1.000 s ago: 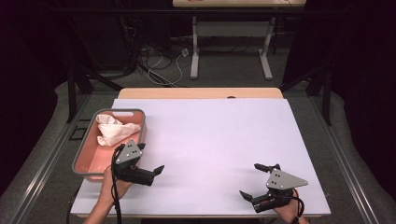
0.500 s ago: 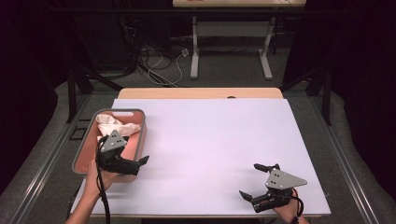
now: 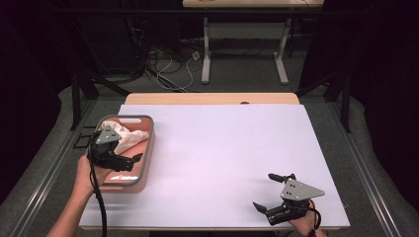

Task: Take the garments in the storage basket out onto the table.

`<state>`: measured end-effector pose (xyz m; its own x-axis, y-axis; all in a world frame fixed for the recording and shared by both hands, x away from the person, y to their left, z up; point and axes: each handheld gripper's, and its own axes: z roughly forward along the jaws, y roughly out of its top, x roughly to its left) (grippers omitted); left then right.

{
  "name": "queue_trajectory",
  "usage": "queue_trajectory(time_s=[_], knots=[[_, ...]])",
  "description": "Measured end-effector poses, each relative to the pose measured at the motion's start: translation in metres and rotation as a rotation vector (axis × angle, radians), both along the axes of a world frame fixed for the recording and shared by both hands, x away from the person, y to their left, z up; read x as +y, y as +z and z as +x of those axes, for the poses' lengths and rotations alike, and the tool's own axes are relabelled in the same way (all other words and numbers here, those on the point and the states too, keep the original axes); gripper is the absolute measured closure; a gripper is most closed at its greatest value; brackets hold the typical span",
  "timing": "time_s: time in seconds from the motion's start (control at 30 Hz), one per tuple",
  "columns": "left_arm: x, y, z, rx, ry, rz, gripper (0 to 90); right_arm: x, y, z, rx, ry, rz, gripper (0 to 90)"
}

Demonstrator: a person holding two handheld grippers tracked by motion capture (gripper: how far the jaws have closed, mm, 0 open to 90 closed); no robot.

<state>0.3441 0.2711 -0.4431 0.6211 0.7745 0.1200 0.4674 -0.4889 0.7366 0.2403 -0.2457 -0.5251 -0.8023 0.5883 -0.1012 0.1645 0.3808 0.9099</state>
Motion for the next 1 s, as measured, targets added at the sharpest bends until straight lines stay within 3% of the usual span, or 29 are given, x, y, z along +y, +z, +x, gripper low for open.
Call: queue_trajectory(time_s=[0.2,0.43,0.63,0.73,0.8,0.93,1.0], knots=[[0.014,-0.003,0.014,0.029,0.034,0.046,0.0,0.000,0.000,0.000,0.002,0.000,0.001,0.9],[0.018,-0.006,0.021,0.044,0.035,0.076,0.0,0.000,0.000,0.000,0.004,0.002,-0.001,0.9],[0.020,-0.005,0.027,0.061,0.035,0.128,0.0,0.000,0.000,0.000,0.005,0.001,-0.002,0.9],[0.020,-0.005,0.033,0.060,0.039,0.176,0.0,0.000,0.000,0.000,0.006,-0.001,-0.004,0.9],[0.020,-0.005,0.035,0.074,0.037,0.181,0.0,0.000,0.000,0.000,0.007,0.002,0.000,0.9],[0.022,-0.005,0.044,0.091,0.025,0.246,0.0,0.000,0.000,0.000,0.007,0.001,-0.003,0.9],[0.023,-0.004,0.048,0.105,0.020,0.253,0.0,0.000,0.000,0.000,0.008,-0.001,-0.005,0.9]])
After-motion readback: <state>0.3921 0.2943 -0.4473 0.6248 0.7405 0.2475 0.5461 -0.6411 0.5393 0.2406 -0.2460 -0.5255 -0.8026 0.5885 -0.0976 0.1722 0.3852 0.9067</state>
